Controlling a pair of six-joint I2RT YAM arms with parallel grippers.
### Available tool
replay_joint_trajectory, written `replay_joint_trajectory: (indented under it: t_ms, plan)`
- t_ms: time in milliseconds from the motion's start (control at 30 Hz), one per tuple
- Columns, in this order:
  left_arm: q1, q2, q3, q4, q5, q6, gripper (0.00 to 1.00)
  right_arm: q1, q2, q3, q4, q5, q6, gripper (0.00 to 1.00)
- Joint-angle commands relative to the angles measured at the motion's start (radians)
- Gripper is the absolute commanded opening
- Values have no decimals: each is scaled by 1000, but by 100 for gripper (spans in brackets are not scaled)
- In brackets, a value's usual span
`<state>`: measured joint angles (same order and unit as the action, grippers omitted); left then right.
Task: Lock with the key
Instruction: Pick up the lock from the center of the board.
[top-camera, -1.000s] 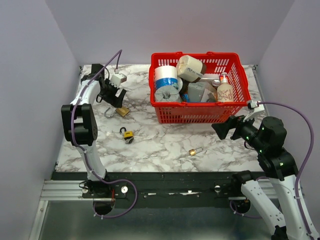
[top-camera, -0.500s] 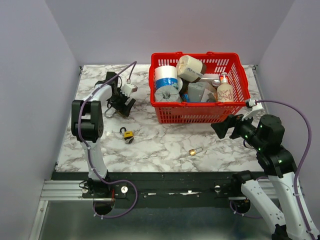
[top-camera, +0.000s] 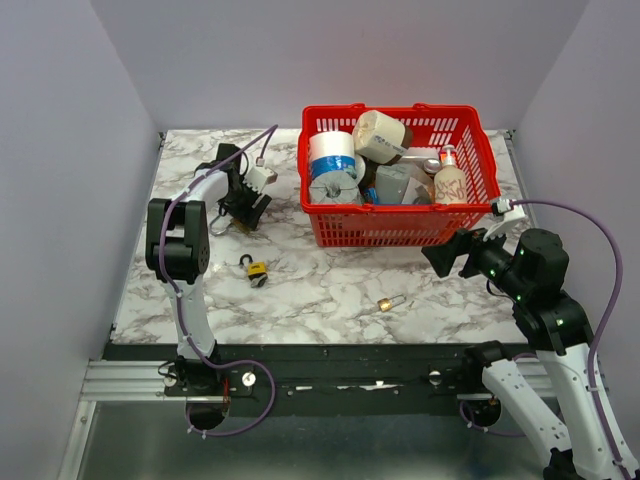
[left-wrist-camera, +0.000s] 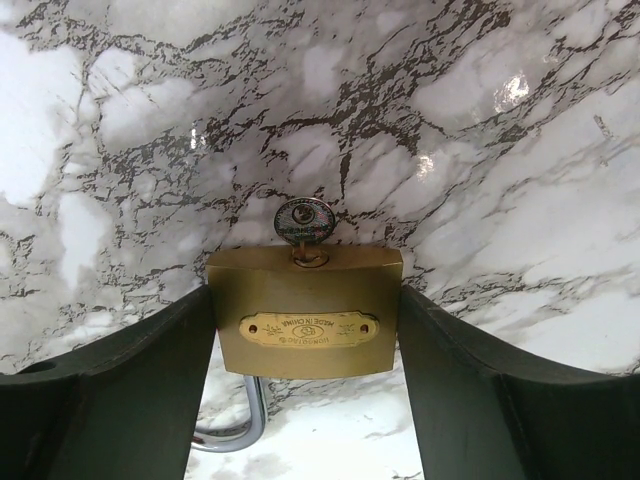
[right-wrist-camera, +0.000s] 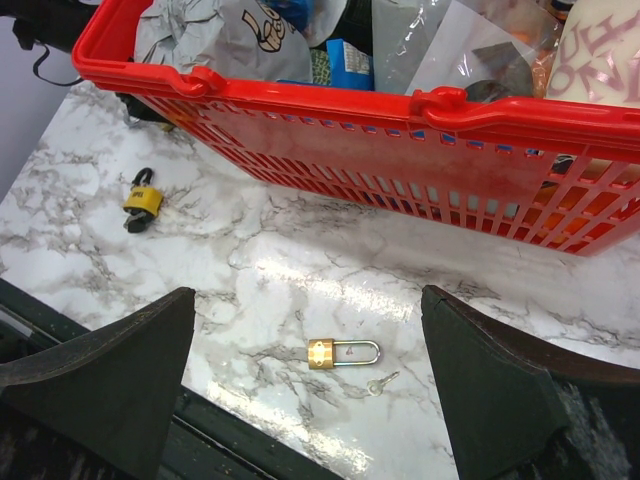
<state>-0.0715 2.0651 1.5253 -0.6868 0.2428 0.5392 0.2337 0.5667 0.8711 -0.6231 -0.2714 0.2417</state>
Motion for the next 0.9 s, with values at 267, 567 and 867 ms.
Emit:
replay_joint_trajectory:
  t_ms: [267,567,867]
  plan:
    - [27,49,-39,-19,-43,-44,86,-5,1,2,6,-19,-16,100]
    - [41,44,-50,-74,-28,-51,89,-5,-4,-3,5,-17,-16,100]
    - [42,30,-65,-86,-36,-62,93,-7,-4,-3,5,-19,-15,100]
